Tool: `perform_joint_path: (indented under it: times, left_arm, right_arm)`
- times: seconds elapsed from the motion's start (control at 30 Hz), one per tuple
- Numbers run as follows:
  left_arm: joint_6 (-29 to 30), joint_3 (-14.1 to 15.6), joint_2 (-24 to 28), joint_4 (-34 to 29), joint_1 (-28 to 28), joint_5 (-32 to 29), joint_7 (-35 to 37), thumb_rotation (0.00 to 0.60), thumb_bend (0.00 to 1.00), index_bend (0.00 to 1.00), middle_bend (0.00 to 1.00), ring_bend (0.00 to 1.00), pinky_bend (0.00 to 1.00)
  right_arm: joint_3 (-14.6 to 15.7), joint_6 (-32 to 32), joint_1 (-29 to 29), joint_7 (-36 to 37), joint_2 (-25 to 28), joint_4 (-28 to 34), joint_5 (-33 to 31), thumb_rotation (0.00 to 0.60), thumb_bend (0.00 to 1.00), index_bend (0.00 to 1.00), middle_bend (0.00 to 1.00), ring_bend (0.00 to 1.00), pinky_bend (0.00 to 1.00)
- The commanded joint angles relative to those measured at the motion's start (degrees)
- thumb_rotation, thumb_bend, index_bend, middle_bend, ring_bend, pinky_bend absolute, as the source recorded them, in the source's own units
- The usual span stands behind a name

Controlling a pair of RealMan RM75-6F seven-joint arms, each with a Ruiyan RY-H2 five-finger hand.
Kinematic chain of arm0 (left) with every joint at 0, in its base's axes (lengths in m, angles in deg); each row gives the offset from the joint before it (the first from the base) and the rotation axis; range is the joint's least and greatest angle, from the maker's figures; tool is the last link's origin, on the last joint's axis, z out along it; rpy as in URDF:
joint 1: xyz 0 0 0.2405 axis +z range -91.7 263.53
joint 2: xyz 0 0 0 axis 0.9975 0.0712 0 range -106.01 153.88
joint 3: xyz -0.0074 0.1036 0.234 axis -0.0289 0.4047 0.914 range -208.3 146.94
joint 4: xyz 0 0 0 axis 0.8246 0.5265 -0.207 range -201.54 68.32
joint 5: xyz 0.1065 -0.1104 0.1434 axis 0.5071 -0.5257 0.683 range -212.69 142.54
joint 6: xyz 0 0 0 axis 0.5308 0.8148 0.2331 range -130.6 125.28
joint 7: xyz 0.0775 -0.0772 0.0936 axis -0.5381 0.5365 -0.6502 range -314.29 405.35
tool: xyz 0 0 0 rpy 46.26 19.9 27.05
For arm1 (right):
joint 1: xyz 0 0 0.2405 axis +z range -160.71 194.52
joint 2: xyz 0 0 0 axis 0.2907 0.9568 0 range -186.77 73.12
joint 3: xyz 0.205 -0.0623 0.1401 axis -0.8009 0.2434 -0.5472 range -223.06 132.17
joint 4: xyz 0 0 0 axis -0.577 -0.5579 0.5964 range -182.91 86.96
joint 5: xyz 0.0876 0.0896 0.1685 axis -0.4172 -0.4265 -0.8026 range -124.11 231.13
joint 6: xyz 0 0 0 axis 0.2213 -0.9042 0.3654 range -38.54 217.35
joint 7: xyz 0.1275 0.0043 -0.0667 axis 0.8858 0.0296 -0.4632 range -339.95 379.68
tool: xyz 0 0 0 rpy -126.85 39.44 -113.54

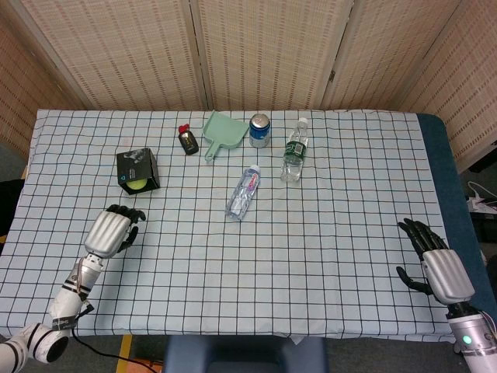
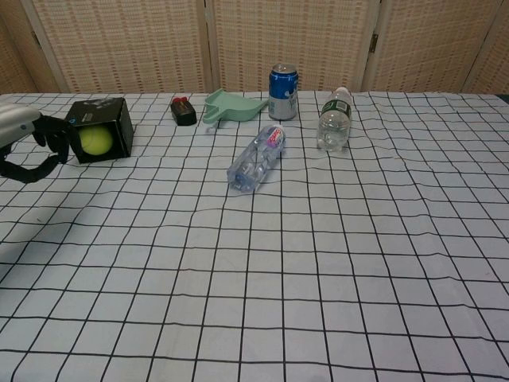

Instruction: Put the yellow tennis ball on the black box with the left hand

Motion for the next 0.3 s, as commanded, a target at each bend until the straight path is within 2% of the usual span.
perform_joint_path:
  times: [0.03,0.17,0.3]
  left_arm:
    - [8.5,4.1,5.0,-4.0,6.1,5.0,-2.8,0.6,0.56,0.45,0.47,0.39,0.41]
    - [14.6,5.0,6.0,-4.1,10.2,6.3,-4.1,0.6,0.56,0.43,0.44,0.37,0.34]
    - [16.1,5.6,6.6,-4.0,12.6,6.2,-3.0,0.6,0.56,0.39,0.4,0.32,0.32]
  right_arm:
    - [-0.1,0.1,0.1,-0.2,0.0,-0.2,-0.2,0.6,0.27,0.07,0.03,0.0,0.15]
    - [-0.3,0.6,0.3,-1.1,-0.4,-0.8,-0.6,0.6,0.27,0.07,0.03,0.0,0.15]
    - [-0.3,0.6,0.4,-1.8,-0.9,-1.3,-0.5,0.6,0.27,0.07,0.03,0.0,0.15]
